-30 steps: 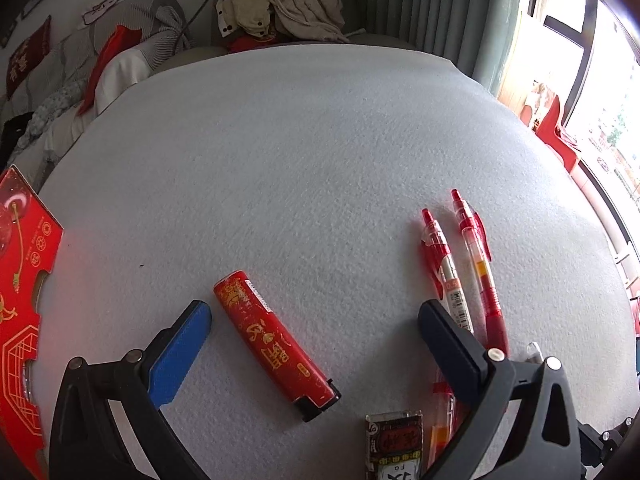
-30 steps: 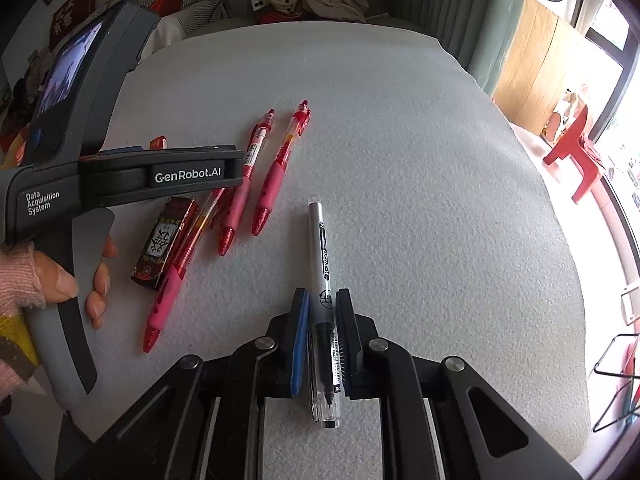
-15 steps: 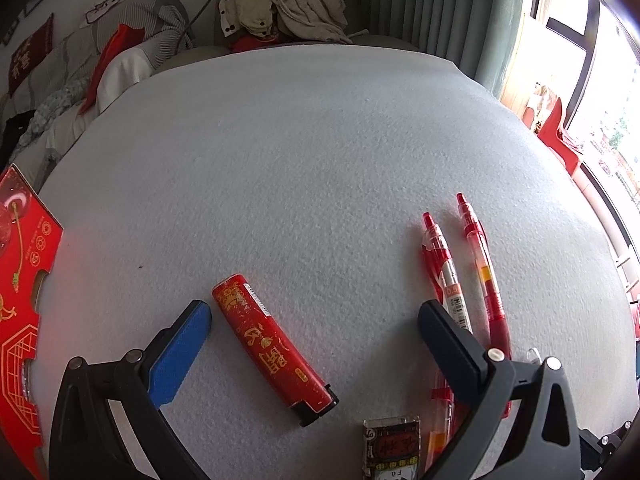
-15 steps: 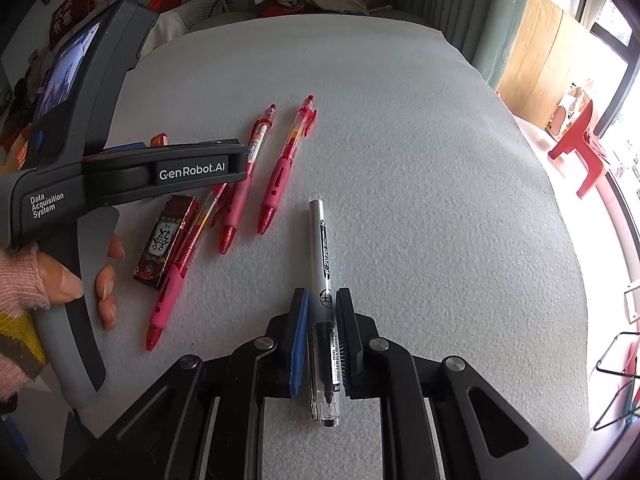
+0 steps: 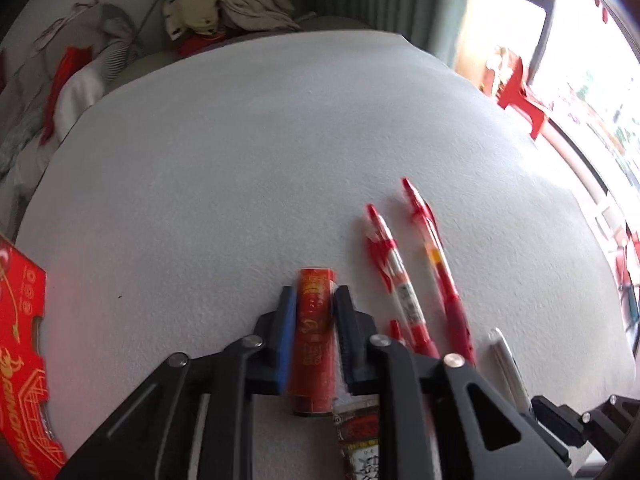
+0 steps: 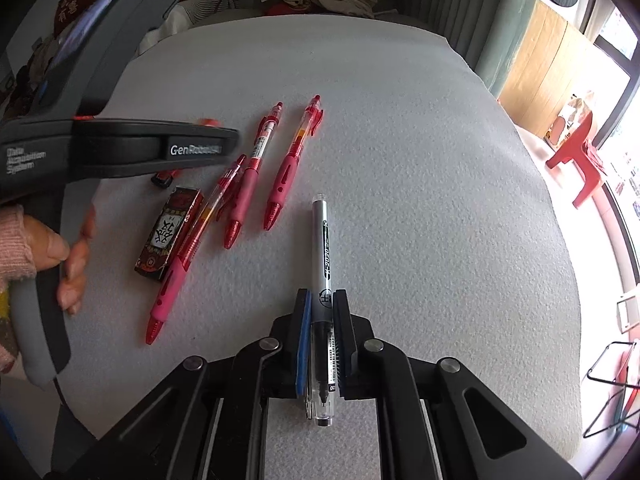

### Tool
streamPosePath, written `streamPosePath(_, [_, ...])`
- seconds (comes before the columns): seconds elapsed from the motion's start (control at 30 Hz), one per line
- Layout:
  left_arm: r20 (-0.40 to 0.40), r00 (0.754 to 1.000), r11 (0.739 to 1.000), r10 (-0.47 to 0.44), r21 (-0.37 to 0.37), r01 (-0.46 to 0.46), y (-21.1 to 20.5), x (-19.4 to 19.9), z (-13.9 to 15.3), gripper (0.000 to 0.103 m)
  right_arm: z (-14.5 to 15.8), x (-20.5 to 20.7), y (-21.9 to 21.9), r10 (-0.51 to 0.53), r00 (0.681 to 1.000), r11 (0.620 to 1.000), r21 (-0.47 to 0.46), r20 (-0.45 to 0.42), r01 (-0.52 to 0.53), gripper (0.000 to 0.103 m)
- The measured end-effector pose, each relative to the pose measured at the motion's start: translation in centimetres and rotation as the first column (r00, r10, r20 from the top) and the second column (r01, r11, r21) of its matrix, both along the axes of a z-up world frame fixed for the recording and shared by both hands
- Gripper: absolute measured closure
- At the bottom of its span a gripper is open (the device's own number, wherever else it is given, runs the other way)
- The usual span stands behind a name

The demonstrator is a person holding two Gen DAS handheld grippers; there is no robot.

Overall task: Organize rigid objects
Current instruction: 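Grasp the white marker with the right tool while the left tool grasps the red tube, then carry the white marker and red tube with both tools over the box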

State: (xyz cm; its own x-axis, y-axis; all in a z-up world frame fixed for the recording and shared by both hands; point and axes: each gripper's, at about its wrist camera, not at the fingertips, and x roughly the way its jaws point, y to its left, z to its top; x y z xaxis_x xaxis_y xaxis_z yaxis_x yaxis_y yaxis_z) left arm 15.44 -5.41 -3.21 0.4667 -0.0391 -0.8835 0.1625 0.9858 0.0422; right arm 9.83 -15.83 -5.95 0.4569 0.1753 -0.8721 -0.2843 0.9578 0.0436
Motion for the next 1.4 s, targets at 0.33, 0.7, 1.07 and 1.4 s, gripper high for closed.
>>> streamPosePath(0.33, [0.127, 0.989, 0.99, 0.069, -0.132, -0.052, 4.6, -6.5, 4.5, 0.083, 2.6, -3.5, -3.4, -0.139, 0.988, 0.982, 0.137, 0.072, 0.128, 0.092])
streamPosePath(0.7, [0.192, 0.971, 0.969, 0.145, -0.228, -0.1, 7.0, -17.3, 6.6, 0.083, 2.5, -7.5, -3.9, -0.244, 0.968, 0.948, 0.225, 0.063, 0.225, 0.092])
streamPosePath(1.07, [0.27, 0.954, 0.968, 0.129, -0.241, -0.062, 7.1, -20.0, 9.0, 0.083, 2.5, -9.3, -2.9, -0.247, 0.967, 0.947, 0.23, 0.069, 0.225, 0.092])
streamPosePath(1.4, [0.265, 0.955, 0.966, 0.132, -0.249, -0.064, 7.1, -20.0, 9.0, 0.083, 2.3, -9.2, -2.7, -0.241, 0.969, 0.948, 0.227, 0.06, 0.222, 0.091])
